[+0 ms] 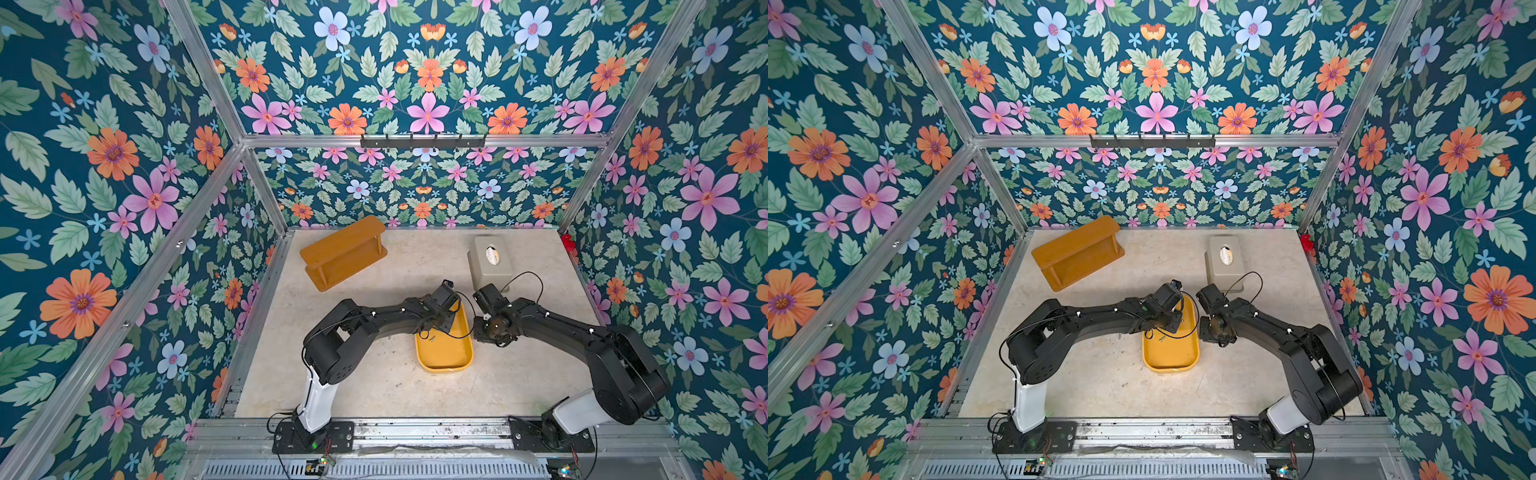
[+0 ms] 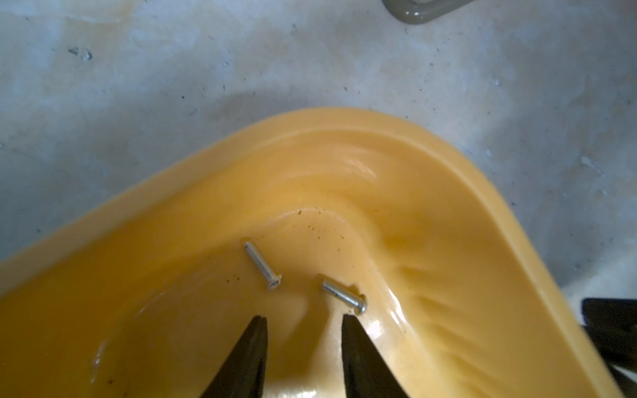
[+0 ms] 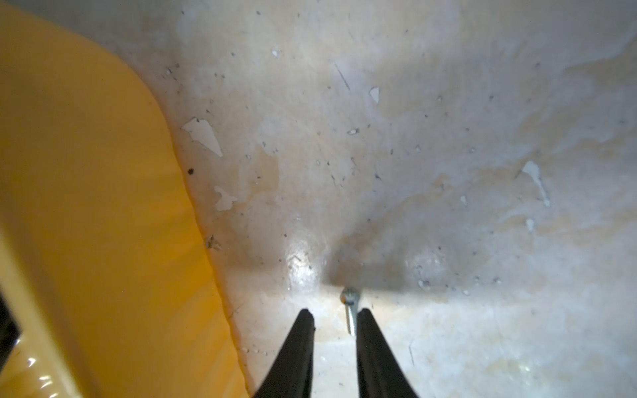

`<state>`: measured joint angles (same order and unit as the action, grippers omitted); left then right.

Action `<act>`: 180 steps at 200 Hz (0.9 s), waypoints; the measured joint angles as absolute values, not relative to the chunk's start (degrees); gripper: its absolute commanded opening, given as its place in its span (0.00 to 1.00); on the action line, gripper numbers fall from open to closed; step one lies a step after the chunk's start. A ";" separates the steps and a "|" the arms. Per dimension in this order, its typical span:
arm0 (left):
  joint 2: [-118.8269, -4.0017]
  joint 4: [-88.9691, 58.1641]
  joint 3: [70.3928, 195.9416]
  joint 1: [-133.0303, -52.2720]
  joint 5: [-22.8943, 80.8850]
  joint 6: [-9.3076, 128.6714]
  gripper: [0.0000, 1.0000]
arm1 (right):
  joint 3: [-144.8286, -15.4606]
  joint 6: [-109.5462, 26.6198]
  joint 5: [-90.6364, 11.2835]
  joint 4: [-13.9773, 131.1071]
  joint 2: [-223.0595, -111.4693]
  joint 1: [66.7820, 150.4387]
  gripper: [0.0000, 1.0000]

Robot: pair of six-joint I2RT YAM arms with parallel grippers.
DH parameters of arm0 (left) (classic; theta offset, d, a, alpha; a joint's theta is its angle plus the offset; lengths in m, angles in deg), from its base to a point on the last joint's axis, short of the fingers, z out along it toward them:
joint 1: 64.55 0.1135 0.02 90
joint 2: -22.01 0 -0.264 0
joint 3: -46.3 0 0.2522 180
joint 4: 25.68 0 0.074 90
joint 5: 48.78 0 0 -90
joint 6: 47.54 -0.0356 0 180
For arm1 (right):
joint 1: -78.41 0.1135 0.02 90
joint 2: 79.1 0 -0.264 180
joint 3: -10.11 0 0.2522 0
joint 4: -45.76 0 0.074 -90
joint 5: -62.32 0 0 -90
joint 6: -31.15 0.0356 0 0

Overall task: Take out the screws from the storage box
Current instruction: Pick up the screw from the storage box.

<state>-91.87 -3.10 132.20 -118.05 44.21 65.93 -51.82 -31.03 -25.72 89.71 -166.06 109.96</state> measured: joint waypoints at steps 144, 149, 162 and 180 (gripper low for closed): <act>-93.79 -11.34 131.17 -118.20 45.85 75.98 0.42 | -52.36 -31.08 -26.22 88.07 -166.56 111.69 0.22; -94.25 -11.36 131.63 -118.22 45.87 76.39 0.42 | -52.36 -31.08 -26.22 88.09 -166.56 111.84 0.22; -95.21 -11.49 132.86 -118.22 45.83 76.55 0.39 | -52.30 -31.08 -26.20 88.07 -166.56 112.06 0.22; -96.11 -11.47 133.86 -118.27 45.85 76.64 0.36 | -52.01 -31.08 -26.18 88.05 -166.36 112.17 0.22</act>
